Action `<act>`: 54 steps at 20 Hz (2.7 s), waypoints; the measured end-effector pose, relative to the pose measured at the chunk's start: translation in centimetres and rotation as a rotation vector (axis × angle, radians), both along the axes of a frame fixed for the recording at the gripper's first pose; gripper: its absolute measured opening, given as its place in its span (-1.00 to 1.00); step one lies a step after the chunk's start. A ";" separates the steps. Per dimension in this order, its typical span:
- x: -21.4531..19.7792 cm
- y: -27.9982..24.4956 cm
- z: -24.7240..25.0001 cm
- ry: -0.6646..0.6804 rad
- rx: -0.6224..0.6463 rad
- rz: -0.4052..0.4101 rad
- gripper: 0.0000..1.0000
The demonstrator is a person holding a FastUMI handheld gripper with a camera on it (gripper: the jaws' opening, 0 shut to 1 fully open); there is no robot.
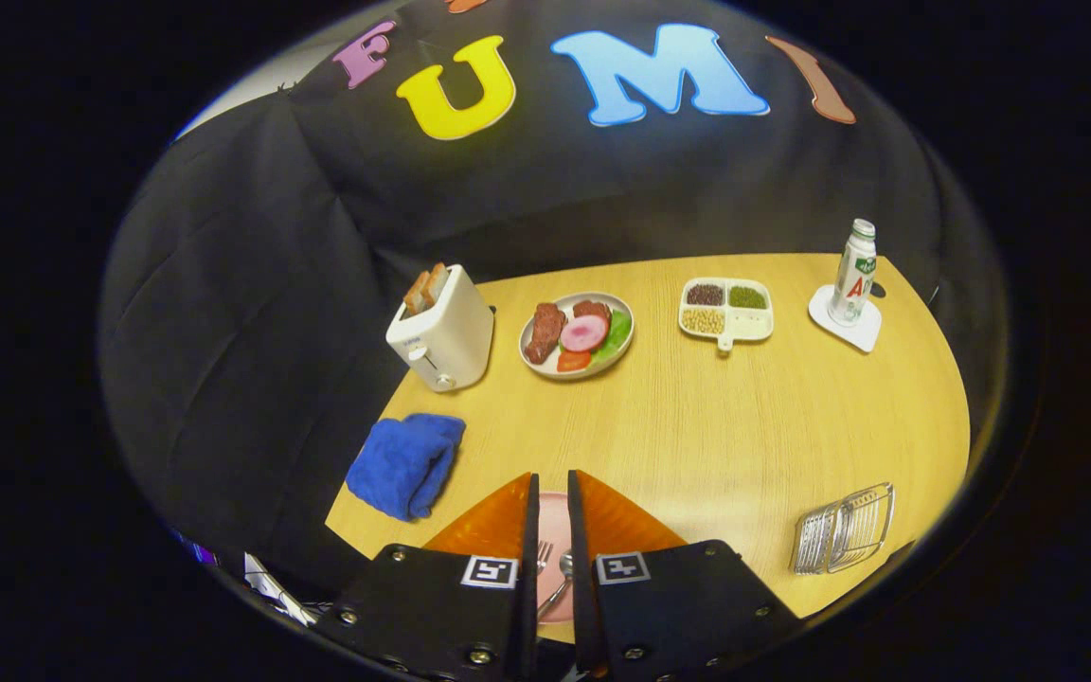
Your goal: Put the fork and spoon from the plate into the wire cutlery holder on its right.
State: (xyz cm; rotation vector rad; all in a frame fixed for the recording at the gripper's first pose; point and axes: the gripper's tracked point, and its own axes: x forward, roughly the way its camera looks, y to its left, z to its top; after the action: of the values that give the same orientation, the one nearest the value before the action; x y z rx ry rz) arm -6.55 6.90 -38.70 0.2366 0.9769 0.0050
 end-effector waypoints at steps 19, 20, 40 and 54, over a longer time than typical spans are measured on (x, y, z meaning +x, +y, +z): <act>-7.8 1.8 -10.1 0.419 0.140 -0.104 -0.68; -8.0 1.9 -10.5 0.429 0.143 -0.108 -0.68; -12.0 4.7 -15.0 0.640 0.149 -0.117 -0.68; -11.6 5.6 -16.4 0.695 0.136 -0.146 -0.66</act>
State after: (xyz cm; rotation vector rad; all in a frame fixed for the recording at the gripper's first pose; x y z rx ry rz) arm -18.15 12.49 -55.06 0.4505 1.6505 -0.1537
